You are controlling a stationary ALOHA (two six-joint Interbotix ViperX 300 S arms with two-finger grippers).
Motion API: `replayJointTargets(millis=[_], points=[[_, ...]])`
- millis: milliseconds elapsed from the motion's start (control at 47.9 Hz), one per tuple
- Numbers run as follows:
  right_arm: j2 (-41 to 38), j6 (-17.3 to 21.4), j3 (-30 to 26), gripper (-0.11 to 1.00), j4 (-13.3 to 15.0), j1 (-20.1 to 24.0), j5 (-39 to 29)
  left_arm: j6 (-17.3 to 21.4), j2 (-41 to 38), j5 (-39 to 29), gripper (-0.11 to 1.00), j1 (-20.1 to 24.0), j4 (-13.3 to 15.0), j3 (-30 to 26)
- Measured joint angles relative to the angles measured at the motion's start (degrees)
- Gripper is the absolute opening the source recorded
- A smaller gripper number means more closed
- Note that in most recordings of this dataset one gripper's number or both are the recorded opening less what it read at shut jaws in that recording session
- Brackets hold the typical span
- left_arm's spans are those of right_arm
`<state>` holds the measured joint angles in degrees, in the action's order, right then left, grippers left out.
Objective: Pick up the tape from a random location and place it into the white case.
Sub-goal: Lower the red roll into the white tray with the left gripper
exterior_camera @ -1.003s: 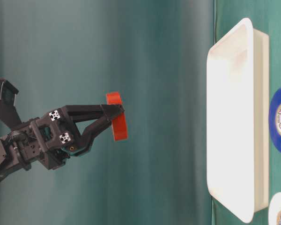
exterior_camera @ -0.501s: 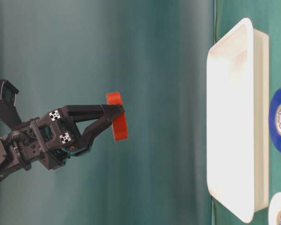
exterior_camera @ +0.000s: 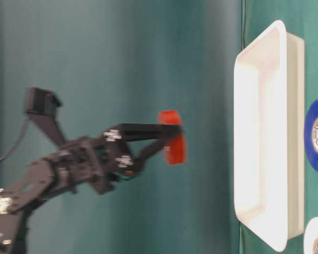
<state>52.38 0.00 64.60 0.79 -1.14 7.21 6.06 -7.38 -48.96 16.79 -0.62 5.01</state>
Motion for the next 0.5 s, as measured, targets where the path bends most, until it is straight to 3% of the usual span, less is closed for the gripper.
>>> replayJointTargets(millis=[501], points=[[-0.3,0.0,-0.1,0.0,0.0,-0.1,0.0,0.1,-4.7,12.5,0.25,3.9,0.1,8.0]])
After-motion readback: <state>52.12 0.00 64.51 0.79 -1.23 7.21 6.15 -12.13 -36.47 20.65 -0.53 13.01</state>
